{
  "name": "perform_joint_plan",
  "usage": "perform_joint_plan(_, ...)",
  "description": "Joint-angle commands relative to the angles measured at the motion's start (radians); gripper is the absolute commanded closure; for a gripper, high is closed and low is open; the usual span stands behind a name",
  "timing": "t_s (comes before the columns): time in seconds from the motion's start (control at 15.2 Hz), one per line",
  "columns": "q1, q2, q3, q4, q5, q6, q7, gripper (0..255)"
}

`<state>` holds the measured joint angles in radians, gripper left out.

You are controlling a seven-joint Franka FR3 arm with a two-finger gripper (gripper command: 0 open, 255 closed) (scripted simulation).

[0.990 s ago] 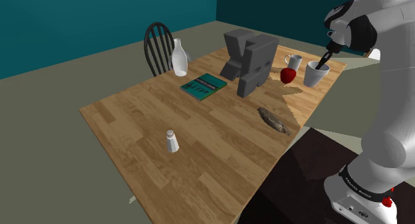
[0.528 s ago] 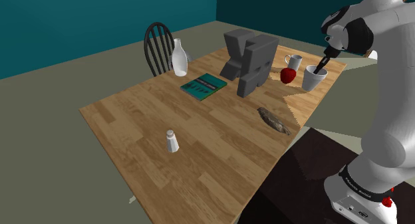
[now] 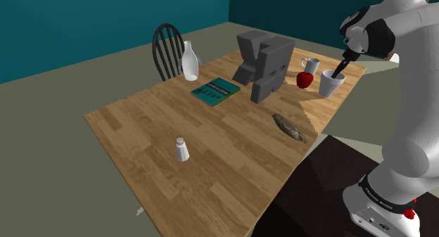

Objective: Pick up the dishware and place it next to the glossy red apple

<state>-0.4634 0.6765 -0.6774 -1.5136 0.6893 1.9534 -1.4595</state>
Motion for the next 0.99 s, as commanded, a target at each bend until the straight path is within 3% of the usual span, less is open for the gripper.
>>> perform_joint_plan(0.0,0.0,0.0,0.0,0.0,0.0,0.0,0.0,0)
perform_joint_plan(0.13,0.0,0.0,0.0,0.0,0.0,0.0,0.0,0)
perform_joint_plan(0.4,-0.01,-0.046,-0.027,0.053,-0.039,-0.09,0.024,0)
perform_joint_plan(0.92,-0.01,-0.046,-0.027,0.053,-0.039,-0.09,0.024,0)
